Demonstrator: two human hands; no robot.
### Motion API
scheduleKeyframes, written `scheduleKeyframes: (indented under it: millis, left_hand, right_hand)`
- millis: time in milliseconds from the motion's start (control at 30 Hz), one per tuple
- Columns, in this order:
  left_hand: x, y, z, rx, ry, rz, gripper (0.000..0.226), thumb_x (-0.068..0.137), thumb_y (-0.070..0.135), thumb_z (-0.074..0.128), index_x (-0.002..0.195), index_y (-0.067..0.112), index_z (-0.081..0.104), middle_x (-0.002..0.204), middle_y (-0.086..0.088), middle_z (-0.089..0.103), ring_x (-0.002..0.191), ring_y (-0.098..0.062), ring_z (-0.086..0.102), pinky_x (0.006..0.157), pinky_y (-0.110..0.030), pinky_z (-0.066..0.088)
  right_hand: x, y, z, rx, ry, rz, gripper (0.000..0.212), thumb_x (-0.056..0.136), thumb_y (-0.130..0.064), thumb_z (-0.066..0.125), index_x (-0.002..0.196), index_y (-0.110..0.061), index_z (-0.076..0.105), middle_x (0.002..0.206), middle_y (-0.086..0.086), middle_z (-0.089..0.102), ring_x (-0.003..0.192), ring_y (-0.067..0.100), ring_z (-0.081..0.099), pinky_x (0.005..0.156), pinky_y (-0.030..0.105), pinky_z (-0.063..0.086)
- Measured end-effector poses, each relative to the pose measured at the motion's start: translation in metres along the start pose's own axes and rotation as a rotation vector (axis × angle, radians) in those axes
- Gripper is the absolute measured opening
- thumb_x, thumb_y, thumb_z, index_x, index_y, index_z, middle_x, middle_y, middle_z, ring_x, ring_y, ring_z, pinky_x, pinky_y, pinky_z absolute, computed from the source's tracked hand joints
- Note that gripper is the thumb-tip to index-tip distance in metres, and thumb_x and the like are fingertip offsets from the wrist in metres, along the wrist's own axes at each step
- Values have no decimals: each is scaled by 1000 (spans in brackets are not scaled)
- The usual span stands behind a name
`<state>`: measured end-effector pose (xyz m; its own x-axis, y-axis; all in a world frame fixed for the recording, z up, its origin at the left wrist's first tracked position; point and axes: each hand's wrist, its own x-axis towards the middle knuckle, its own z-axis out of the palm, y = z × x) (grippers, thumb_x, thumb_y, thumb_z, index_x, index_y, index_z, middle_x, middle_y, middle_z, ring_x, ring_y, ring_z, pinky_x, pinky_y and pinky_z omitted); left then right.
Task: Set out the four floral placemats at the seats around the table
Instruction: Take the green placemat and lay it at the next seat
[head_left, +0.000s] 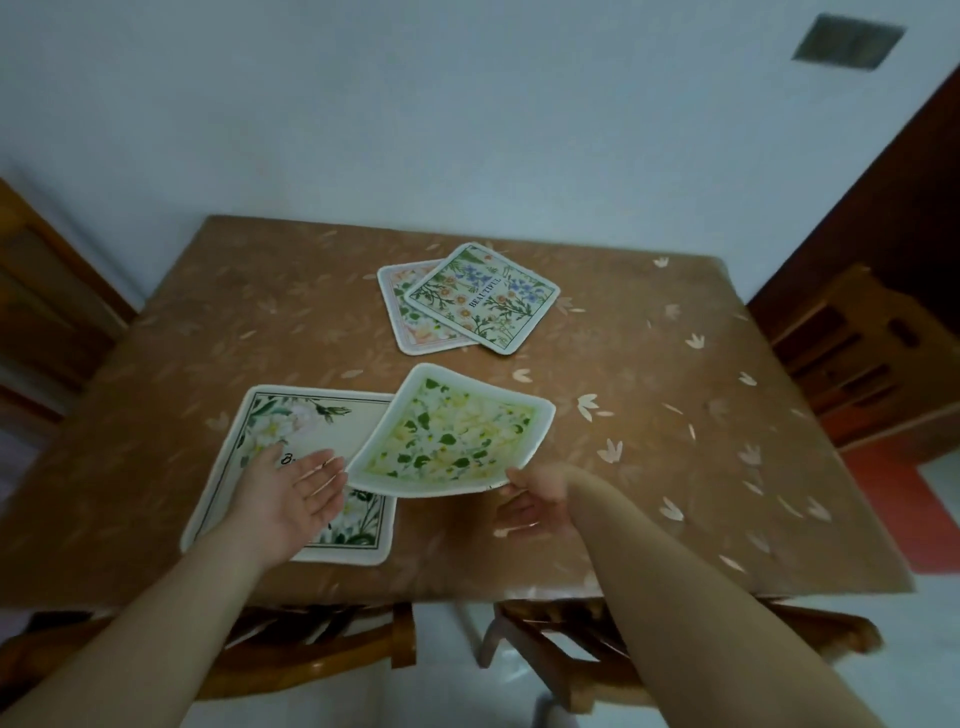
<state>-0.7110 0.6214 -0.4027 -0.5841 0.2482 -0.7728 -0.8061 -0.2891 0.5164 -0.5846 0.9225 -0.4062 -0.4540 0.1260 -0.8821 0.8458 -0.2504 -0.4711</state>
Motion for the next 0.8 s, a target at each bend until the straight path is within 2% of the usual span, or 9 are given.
scheduleKeyframes:
  millis: [100, 167, 333, 433, 500, 600, 667, 733, 800]
  left_hand:
    - [-1, -20, 29, -17, 5, 33, 61, 100, 56, 34, 113, 7, 67, 113, -12, 71, 104, -28, 65, 82, -43, 50]
    - [2, -40, 51, -28, 31, 36, 59, 100, 53, 34, 115, 6, 67, 113, -12, 70, 104, -28, 64, 81, -43, 50]
    - [8, -116, 125, -31, 165, 26, 53, 100, 51, 39, 111, 7, 67, 108, -12, 69, 99, -28, 63, 81, -42, 51]
    - [13, -168, 176, 26, 218, 20, 48, 100, 49, 43, 103, 8, 67, 98, -13, 69, 92, -30, 63, 72, -42, 51]
    - [22, -199, 203, 65, 247, 0, 50, 101, 52, 42, 97, 8, 66, 96, -13, 66, 87, -29, 63, 71, -42, 52]
    - [33, -240, 236, 178, 301, -33, 57, 100, 57, 41, 98, 5, 64, 96, -14, 65, 82, -28, 63, 82, -43, 54]
    - [41, -260, 252, 262, 343, -17, 54, 101, 53, 39, 104, 3, 61, 103, -16, 65, 81, -30, 64, 83, -45, 55]
    - [48, -273, 262, 372, 392, -5, 56, 102, 51, 40, 115, 2, 61, 109, -16, 65, 90, -32, 64, 87, -49, 56]
    - [50, -283, 269, 478, 399, -1, 58, 97, 59, 45, 111, 7, 66, 97, -12, 70, 86, -29, 65, 76, -44, 58]
  right_hand:
    - [9, 14, -33, -66, -3, -21, 38, 110, -35, 44, 99, -4, 62, 126, 22, 63, 100, 33, 69, 97, 46, 51]
    - [18, 26, -66, -96, 12, -28, 37, 109, -34, 48, 101, -3, 66, 111, 18, 67, 90, 28, 67, 98, 45, 51]
    - [38, 50, -185, -158, 183, -162, 27, 107, -26, 53, 113, -4, 67, 105, 21, 76, 87, 33, 75, 82, 46, 62]
    - [47, 63, -262, -210, 241, -221, 25, 105, -30, 57, 116, -11, 70, 105, 18, 76, 91, 33, 76, 83, 46, 65]
    - [51, 72, -310, -209, 259, -221, 33, 105, -29, 59, 119, -2, 72, 106, 21, 76, 86, 32, 76, 76, 43, 65]
    - [45, 97, -367, -278, 230, -165, 34, 107, -33, 55, 112, -3, 72, 110, 19, 76, 97, 33, 75, 88, 46, 63]
    - [40, 113, -396, -331, 229, -119, 37, 107, -39, 51, 112, -8, 70, 112, 17, 74, 104, 34, 73, 88, 45, 62]
    - [33, 122, -414, -329, 186, -58, 41, 107, -47, 49, 117, -13, 69, 107, 9, 73, 98, 28, 71, 76, 39, 61]
    - [28, 122, -423, -352, 157, -29, 41, 104, -55, 49, 106, -19, 70, 92, 3, 74, 82, 20, 70, 58, 30, 54]
